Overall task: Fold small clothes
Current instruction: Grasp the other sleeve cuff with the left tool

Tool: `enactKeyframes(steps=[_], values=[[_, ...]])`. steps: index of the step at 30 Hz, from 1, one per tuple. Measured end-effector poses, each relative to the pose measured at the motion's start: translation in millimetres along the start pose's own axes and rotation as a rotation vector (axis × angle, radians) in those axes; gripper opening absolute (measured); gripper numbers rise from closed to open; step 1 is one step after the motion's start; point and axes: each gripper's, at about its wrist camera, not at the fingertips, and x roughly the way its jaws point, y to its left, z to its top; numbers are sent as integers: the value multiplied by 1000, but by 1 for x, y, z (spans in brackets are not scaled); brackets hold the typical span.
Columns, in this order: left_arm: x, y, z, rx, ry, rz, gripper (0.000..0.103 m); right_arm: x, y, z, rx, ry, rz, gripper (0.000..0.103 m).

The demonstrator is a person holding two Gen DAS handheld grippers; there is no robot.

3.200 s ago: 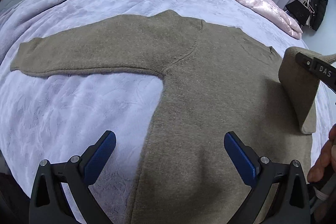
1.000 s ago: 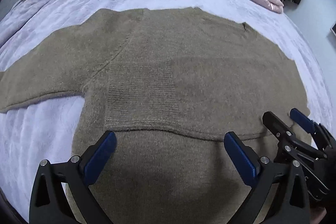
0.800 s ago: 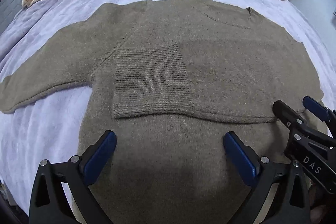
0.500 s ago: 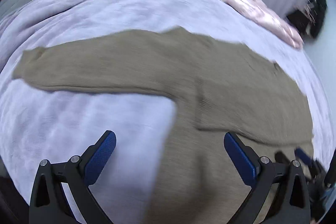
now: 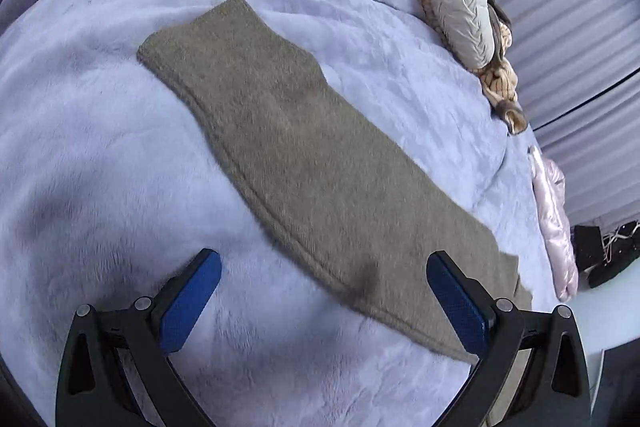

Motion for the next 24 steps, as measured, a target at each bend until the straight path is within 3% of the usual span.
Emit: enactKeyframes(steps=[2,7,14,18,20,24], values=[[7,6,17,-32,1,-25,103,0,0,-1,2,-4,2,93],[19,29,48,-141,-20,-171,103,1,0,-1,0,-9,0,93],[15,61,66,-296,-81,-364,103,0,1,-2,-2,-13,-7,93],[14,64,70,-317,-125,-395,101,0,3,-2,-7,-13,-14,93],[13,64,70,-306,-149,-381,93,0,3,-2,-6,-13,-14,93],[23,76,71,-293,-127,-363,43,0,3,-2,-8,-12,-17,93]])
